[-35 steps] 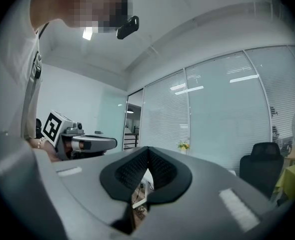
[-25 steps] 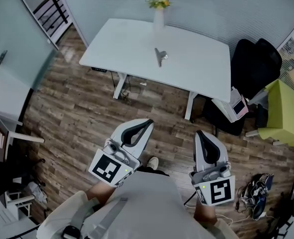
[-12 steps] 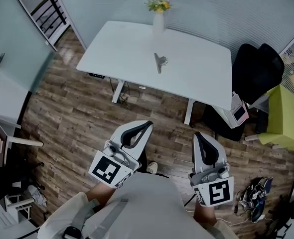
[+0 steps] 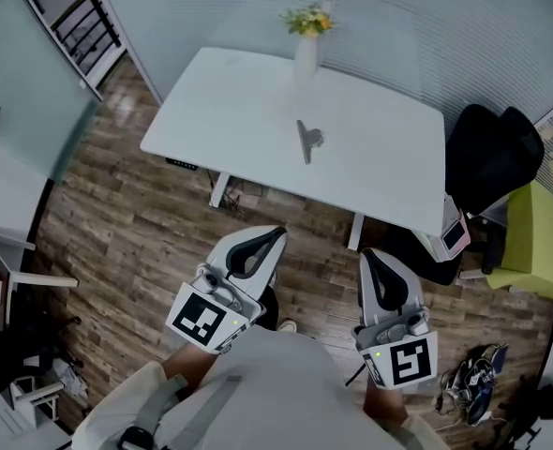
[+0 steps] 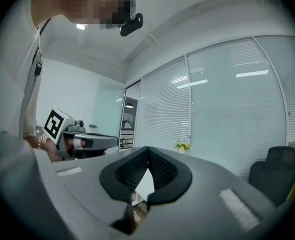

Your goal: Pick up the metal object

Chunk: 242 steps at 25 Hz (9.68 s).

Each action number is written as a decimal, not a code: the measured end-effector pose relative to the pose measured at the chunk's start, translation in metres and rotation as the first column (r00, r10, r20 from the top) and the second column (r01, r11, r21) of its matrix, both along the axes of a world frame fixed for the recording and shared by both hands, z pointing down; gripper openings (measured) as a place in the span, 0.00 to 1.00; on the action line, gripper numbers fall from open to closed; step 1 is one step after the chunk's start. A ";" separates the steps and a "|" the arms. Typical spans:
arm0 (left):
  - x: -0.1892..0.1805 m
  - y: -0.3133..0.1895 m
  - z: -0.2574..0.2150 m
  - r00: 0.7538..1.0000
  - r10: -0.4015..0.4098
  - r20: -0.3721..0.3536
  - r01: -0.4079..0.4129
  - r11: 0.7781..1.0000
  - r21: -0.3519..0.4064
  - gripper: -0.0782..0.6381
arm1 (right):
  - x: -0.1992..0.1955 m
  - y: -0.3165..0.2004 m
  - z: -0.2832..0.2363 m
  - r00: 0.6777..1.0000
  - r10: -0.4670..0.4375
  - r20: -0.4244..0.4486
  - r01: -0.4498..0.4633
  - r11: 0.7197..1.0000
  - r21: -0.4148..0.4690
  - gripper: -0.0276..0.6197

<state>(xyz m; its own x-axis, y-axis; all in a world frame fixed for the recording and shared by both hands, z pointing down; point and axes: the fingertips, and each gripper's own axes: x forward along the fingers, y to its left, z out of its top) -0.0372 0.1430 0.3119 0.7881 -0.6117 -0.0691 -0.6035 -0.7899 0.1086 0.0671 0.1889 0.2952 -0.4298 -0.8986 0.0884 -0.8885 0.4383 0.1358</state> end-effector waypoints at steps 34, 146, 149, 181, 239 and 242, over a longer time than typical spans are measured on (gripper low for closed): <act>-0.026 -0.232 0.013 0.998 0.059 0.011 -0.059 0.998 -0.030 0.11 | -0.031 -0.236 0.011 0.999 0.034 -0.017 -0.035 0.999 -0.027 0.05; 0.055 -0.411 0.031 0.998 0.002 0.055 0.002 0.997 -0.081 0.11 | 0.071 -0.424 0.364 0.999 0.024 0.021 -0.006 0.797 -0.605 0.19; 0.055 -0.410 0.030 0.998 0.002 0.055 0.003 0.997 -0.080 0.11 | 0.069 -0.427 0.377 0.999 0.027 0.036 0.002 0.777 -0.629 0.21; 0.049 -0.418 0.032 0.998 -0.016 0.063 0.021 0.996 -0.087 0.11 | 0.043 -0.438 0.440 0.991 0.020 0.133 0.085 0.673 -0.734 0.23; 0.066 -0.415 0.014 0.999 0.012 0.031 -0.011 0.999 -0.041 0.11 | 0.084 -0.455 0.223 0.995 0.028 0.097 0.016 0.907 -0.420 0.09; 0.068 -0.415 0.012 1.000 0.012 0.029 -0.011 0.999 -0.034 0.11 | 0.085 -0.455 0.197 0.997 0.021 0.080 0.012 0.923 -0.384 0.09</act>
